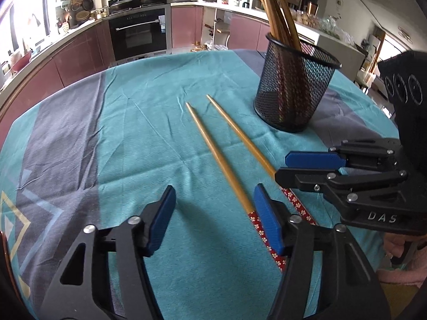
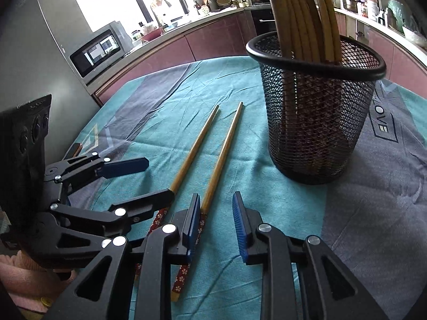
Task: Organize utensils
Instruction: 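Lower both open tools over the two chopsticks lying on the cloth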
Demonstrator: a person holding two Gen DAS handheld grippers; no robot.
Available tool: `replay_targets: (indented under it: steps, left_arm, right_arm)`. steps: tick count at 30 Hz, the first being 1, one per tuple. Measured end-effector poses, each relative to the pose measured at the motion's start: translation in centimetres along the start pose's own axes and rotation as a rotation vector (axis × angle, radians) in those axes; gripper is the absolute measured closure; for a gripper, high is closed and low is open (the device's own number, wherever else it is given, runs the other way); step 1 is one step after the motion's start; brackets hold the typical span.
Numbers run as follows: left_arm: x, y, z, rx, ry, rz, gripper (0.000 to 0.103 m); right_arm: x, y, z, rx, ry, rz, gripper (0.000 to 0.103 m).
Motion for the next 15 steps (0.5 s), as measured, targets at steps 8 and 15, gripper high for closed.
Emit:
replay_targets:
  steps: [8, 15]
  left_arm:
    - [0.3, -0.6, 0.2, 0.012, 0.010, 0.010, 0.058]
    - [1.0, -1.0, 1.0, 0.020, 0.038, 0.006, 0.058]
  right_arm:
    - [-0.2, -0.2, 0.4, 0.002, 0.009, -0.010, 0.079]
    - [-0.5, -1.2, 1.7, 0.002, 0.030, -0.040, 0.079]
Point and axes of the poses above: each gripper's, at about its wrist camera, not at the fingertips, and y roughly against the way its jaws point, x to its left, z to its top, the point moved 10 cm from there along -y, roughly the way its jaws point, and after that the axes turned 14 degrees about z, right-handed, at the moved point
